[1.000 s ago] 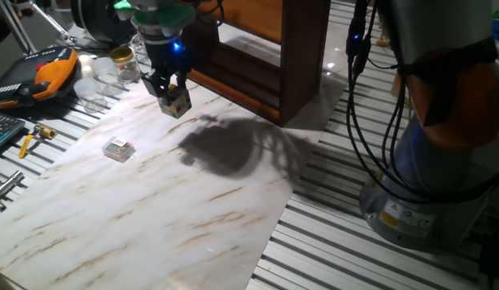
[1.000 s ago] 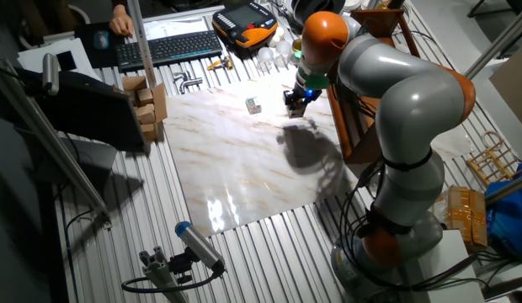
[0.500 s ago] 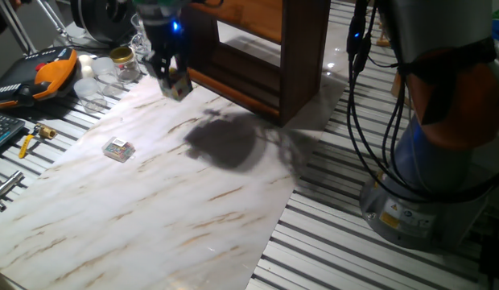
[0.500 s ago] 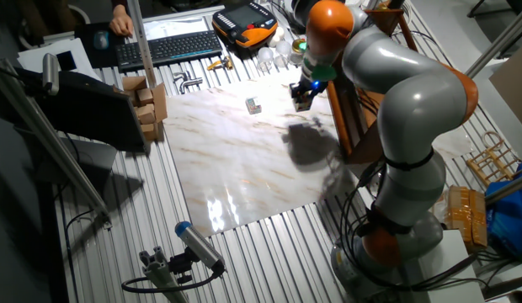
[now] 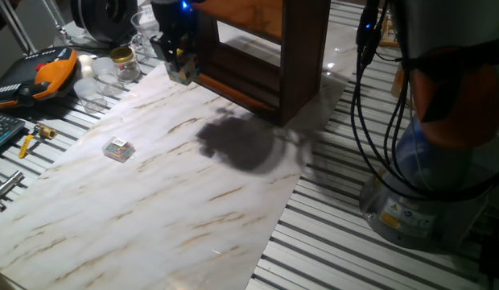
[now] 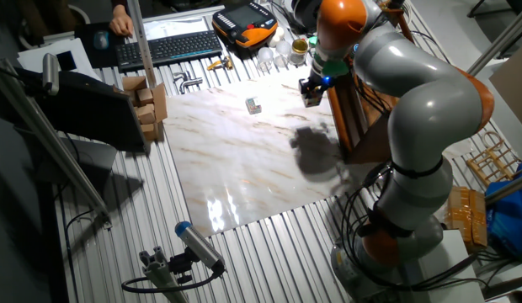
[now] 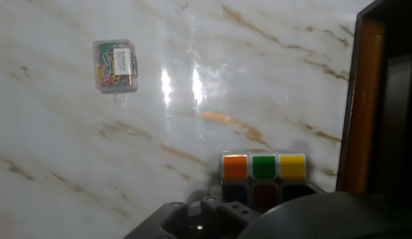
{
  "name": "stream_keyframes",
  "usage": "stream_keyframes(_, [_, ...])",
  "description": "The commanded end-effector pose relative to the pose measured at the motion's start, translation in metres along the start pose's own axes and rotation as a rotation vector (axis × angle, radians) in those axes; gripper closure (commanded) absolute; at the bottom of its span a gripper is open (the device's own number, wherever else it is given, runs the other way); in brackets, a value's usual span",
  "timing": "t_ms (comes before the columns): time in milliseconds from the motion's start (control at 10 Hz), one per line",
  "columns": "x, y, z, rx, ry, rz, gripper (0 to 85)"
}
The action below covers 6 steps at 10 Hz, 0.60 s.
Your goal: Put the object on the shelf
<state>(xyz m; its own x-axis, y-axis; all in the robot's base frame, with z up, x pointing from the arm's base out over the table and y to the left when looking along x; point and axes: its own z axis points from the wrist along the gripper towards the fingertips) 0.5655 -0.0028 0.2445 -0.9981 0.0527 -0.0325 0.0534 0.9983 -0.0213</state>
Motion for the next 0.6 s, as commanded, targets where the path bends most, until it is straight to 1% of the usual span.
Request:
stream_keyframes(0, [0.001,-0.002,-0.002,-0.001,0.003,-0.005,85.0])
stream_keyframes(200, [0.006,-0.007,-0.009,-0.001,0.005,-0.009,85.0])
stream_keyframes(400, [0.008,-0.011,-0.012,-0.007,0.008,-0.011,85.0])
stream_keyframes(500, [0.008,-0.011,-0.012,-0.003,-0.003,0.004,85.0])
